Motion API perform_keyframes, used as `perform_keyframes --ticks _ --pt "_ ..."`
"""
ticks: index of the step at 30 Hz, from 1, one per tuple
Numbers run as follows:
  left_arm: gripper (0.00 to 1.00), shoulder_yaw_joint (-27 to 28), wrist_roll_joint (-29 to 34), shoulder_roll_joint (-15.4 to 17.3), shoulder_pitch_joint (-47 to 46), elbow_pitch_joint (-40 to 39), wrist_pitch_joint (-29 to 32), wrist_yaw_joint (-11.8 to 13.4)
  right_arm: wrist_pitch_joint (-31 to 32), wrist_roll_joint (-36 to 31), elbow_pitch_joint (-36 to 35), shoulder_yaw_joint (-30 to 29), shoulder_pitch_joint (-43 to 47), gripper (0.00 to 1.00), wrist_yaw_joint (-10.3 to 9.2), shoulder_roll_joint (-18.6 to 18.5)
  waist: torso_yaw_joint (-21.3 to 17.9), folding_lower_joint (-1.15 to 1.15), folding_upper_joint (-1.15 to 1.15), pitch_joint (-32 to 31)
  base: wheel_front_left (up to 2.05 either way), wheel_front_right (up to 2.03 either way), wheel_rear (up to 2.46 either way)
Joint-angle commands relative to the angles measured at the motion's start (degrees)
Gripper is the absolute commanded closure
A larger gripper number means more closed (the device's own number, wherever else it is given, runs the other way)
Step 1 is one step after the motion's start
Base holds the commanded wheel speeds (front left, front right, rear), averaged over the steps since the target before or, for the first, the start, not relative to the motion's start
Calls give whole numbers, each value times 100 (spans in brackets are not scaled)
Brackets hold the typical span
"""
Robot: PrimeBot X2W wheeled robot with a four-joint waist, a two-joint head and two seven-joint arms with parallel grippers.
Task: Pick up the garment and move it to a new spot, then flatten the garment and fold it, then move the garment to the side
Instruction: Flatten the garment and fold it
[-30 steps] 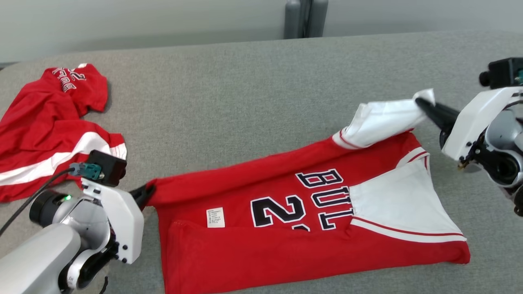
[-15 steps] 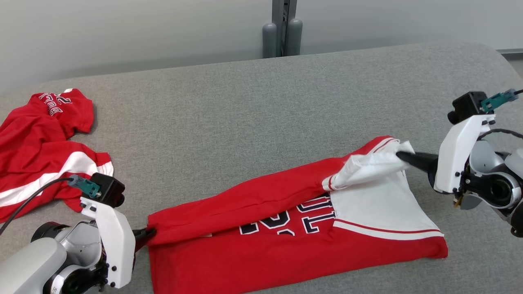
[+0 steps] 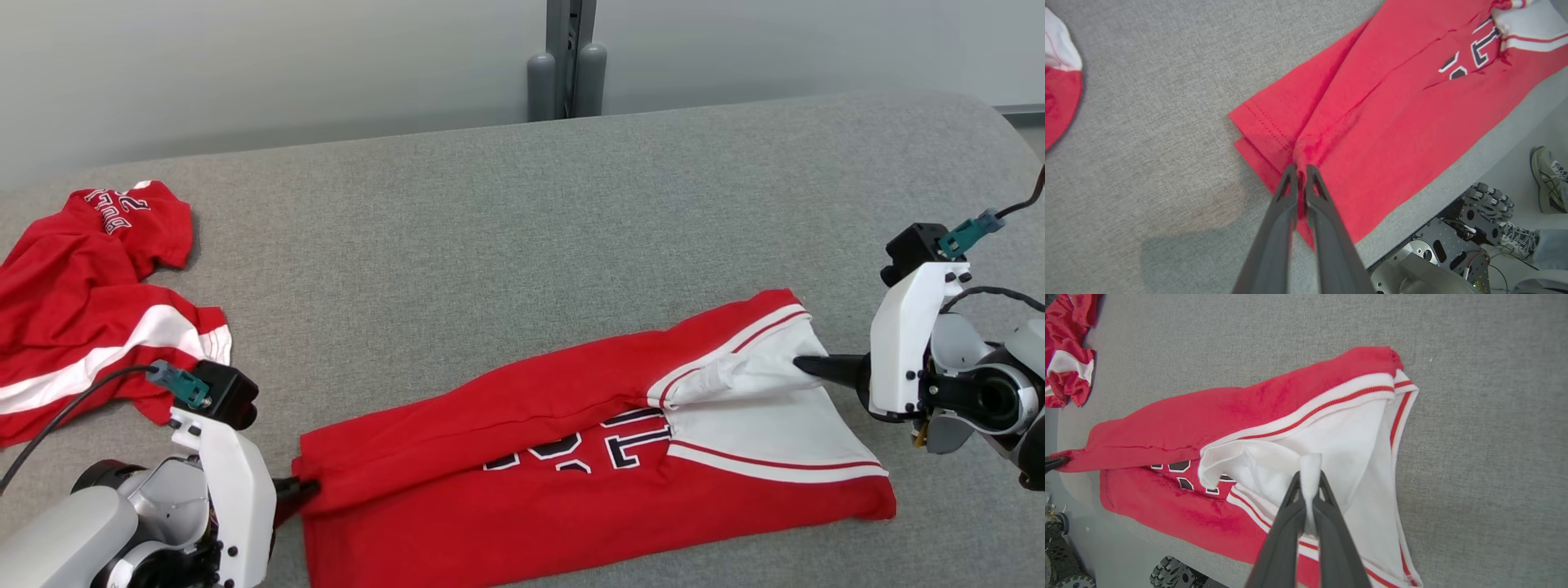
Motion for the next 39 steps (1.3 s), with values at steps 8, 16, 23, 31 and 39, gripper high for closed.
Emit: perform_keyframes --ticks 8,16,23,31,39 --pt "0 -26 -115 62 236 6 -21 69 413 34 -12 217 307 0 3 -159 36 0 0 -250 0 0 0" --pt "0 232 233 174 421 -213 -846 400 -613 -78 -310 -158 536 0 3 -473 58 0 0 -497 0 0 0" --pt "0 648 680 -52 733 -328 -2261 1098 -2492 -518 -219 -591 963 0 3 -516 133 0 0 -596 0 0 0" --pt "0 1081 858 -711 1343 -220 -3997 1615 -4531 -1123 530 -1405 1684 0 3 78 296 0 0 -635 0 0 0" --pt "0 1630 1043 -1361 1686 152 -4667 1630 -4558 -2424 759 -3052 2505 0 3 915 400 0 0 -554 0 0 0"
